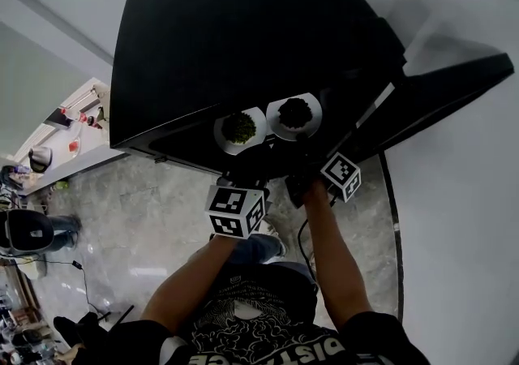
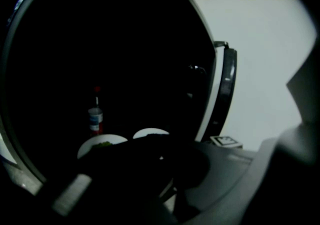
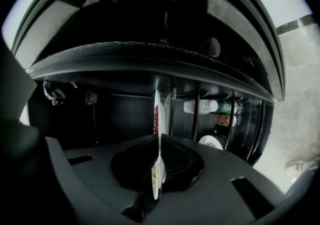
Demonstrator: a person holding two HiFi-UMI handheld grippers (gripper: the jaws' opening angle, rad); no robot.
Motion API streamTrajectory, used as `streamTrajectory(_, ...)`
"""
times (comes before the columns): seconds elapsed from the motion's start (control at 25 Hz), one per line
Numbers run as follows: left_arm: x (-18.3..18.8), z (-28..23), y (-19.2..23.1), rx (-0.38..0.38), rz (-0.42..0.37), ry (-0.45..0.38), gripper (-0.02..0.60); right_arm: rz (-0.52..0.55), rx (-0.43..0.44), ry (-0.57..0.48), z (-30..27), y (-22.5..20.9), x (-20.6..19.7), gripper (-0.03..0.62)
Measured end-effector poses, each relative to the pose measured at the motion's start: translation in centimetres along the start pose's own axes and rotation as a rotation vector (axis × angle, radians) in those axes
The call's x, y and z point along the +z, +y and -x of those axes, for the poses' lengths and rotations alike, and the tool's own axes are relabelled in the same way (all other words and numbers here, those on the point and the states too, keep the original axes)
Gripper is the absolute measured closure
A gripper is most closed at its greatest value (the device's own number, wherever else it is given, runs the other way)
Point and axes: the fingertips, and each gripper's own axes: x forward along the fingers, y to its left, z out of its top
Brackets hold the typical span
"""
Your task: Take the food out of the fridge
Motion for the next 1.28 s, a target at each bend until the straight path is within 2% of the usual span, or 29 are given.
streamTrajectory(0.4, 0.6, 1.3, 0.2, 0.041, 0.027, -0.026, 0.581, -0.014, 0.026, 0.003, 0.7, 0.7, 0.0, 0.585)
streamTrajectory(0.6, 1.1, 2.4, 0.3, 0.076, 0.041, -0.038, 0.581, 0.015, 0.049, 0.034, 1.8, 2.7, -0.4, 0.585)
streamTrajectory(0.92, 2.6, 5.5, -0.4, 0.140, 0.050, -0.071, 0.581, 0.043, 0.063, 0.122, 6.0, 7.1, -3.1, 0.585)
streamTrajectory(1.28, 2.7, 8.9, -1.2, 0.243, 0.077, -0.120, 0.581, 0.064, 0.088, 0.251, 11.2, 10.9, -4.8, 0.585)
